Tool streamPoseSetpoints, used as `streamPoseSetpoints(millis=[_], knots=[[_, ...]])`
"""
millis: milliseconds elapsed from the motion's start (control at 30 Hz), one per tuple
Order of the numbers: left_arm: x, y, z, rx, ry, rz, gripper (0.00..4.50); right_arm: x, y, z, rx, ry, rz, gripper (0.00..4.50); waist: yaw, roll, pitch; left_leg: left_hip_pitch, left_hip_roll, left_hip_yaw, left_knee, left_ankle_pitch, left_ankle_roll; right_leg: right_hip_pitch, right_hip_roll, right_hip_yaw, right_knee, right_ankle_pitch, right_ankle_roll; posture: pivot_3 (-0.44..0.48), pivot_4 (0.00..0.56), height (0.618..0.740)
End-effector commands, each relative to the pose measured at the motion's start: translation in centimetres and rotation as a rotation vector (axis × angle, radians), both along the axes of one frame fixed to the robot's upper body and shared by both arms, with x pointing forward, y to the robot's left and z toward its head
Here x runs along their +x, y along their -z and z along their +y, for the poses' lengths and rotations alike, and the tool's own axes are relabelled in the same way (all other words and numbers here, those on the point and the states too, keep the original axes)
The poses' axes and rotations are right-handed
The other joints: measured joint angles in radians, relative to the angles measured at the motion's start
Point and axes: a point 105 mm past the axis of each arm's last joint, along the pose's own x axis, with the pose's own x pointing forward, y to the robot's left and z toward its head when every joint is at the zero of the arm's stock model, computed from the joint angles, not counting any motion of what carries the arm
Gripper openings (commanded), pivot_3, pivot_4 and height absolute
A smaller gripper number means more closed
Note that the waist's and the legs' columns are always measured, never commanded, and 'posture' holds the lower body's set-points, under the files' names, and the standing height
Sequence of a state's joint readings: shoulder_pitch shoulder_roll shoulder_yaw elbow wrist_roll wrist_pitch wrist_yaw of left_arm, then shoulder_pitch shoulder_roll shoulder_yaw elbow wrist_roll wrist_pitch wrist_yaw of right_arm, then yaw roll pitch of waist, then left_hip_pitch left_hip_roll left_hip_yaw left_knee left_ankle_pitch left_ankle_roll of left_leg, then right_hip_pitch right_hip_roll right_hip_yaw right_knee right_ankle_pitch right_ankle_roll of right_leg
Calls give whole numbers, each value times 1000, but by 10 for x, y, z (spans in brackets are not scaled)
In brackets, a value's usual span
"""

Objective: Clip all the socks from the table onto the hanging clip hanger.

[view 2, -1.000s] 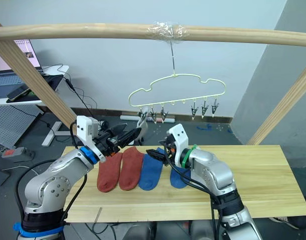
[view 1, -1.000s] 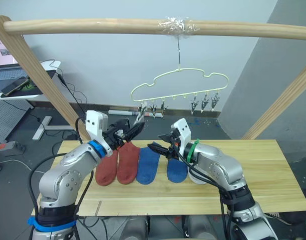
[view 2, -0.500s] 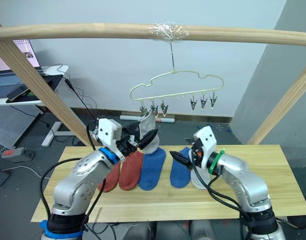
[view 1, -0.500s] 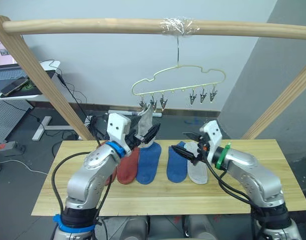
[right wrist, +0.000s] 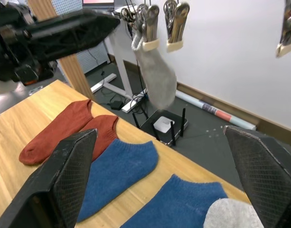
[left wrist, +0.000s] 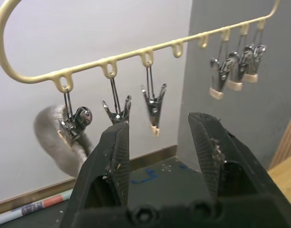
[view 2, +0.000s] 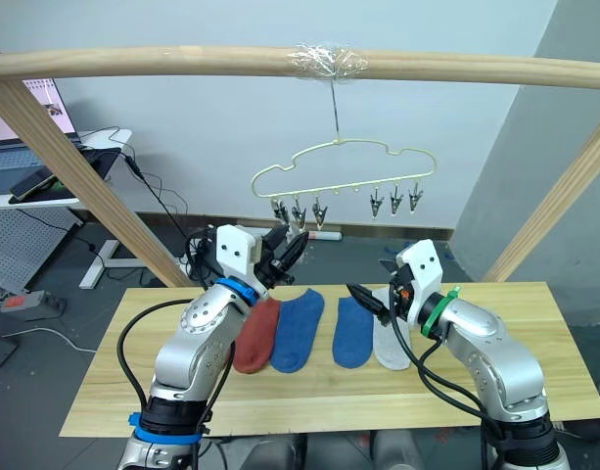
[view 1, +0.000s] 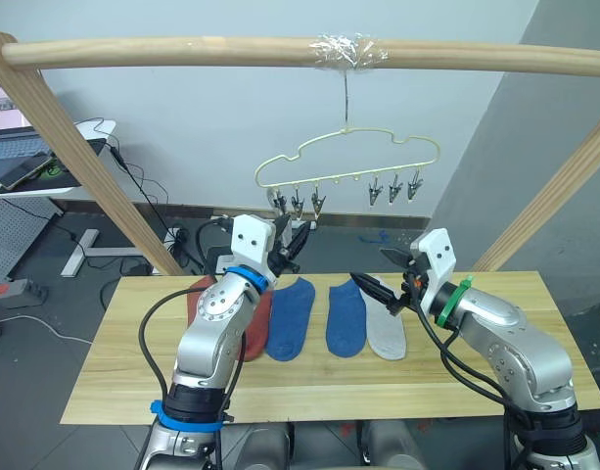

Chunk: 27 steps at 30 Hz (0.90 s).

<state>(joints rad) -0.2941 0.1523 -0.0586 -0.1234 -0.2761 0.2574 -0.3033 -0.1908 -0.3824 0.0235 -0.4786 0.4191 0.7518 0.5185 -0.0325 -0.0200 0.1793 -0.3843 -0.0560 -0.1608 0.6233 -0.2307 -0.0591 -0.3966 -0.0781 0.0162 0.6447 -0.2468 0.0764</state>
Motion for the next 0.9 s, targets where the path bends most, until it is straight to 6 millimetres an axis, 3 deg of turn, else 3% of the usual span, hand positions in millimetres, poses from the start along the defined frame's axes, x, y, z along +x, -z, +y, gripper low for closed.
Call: streamPoseSetpoints(millis=[33, 333, 900], knots=[[8, -9, -2, 6, -26, -66, 2158, -3, -24, 3, 14, -20, -96, 4500, 0, 0, 0, 0, 0, 0, 0, 0, 0, 0, 0, 0, 0, 0, 0, -106, 145, 740], [28, -6, -1, -10, -89, -82, 2158, -3, -48, 4, 54, -41, -179, 4500, -5, 0, 0, 0, 0, 0, 1, 0, 0, 1, 0, 0, 0, 0, 0, -144, 137, 740], [52, -12, 0, -24, -151, -137, 2158, -1, -54, -1, 36, -26, -200, 4500, -26, 0, 0, 0, 0, 0, 2, 0, 0, 1, 0, 0, 0, 1, 2, -174, 127, 740]])
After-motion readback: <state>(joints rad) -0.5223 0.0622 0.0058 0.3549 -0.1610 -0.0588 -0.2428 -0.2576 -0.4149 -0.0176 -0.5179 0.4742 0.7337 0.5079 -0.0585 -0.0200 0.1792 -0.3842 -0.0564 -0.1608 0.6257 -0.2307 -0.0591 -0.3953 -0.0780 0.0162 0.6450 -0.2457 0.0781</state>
